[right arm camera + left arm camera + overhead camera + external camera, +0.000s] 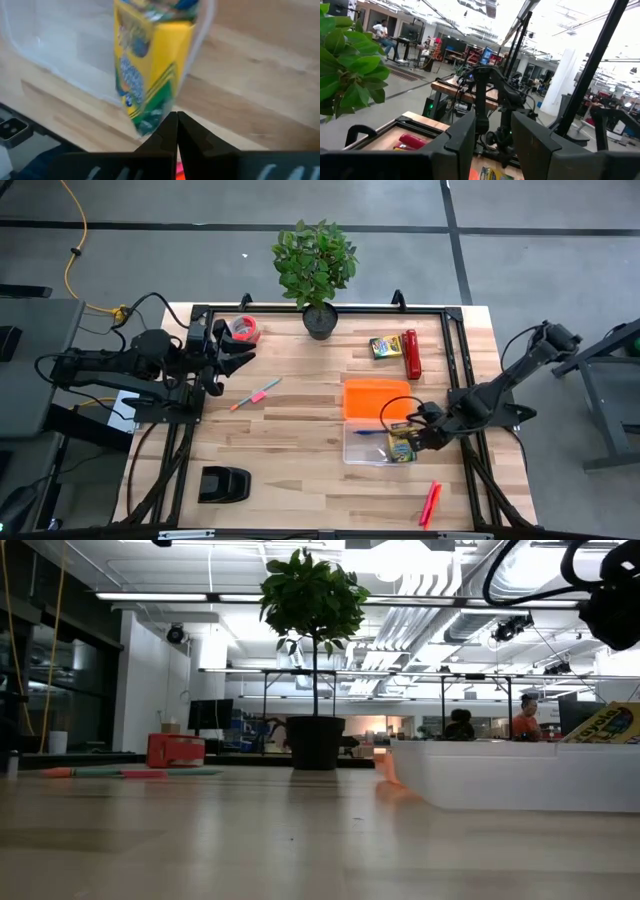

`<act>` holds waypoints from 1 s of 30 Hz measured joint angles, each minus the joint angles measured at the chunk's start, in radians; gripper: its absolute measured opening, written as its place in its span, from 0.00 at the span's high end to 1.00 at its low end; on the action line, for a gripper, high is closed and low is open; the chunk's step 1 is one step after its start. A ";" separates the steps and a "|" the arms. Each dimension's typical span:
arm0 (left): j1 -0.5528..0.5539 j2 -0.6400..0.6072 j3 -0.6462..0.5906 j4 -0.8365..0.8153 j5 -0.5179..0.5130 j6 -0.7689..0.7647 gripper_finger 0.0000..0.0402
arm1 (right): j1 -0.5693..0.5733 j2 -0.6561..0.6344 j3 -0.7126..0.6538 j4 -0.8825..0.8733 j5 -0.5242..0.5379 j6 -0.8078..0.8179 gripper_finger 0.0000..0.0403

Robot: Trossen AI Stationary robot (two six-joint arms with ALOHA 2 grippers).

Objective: Pack school essentials
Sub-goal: Put the left orange crayon box into the orange supply box

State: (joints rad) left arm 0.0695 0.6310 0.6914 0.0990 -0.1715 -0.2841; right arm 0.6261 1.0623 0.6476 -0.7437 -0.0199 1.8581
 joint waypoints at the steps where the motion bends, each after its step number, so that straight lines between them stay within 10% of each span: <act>1: 0.000 0.006 0.000 0.000 0.000 0.000 0.71 | -0.001 0.021 0.000 0.024 0.000 0.000 1.00; 8: -0.001 0.167 0.001 -0.176 0.050 -0.087 0.79 | -0.005 0.091 0.000 0.057 -0.015 -0.034 1.00; 17: -0.056 0.661 0.000 -0.207 0.138 -0.108 0.98 | -0.005 0.075 0.000 0.047 -0.015 -0.031 1.00; 30: -0.132 1.192 0.201 0.101 0.251 -0.129 1.00 | -0.005 0.075 0.000 0.051 -0.007 -0.016 1.00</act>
State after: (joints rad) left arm -0.0627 1.8230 0.8921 0.1995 0.0799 -0.4135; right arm 0.6212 1.1370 0.6476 -0.6930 -0.0269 1.8424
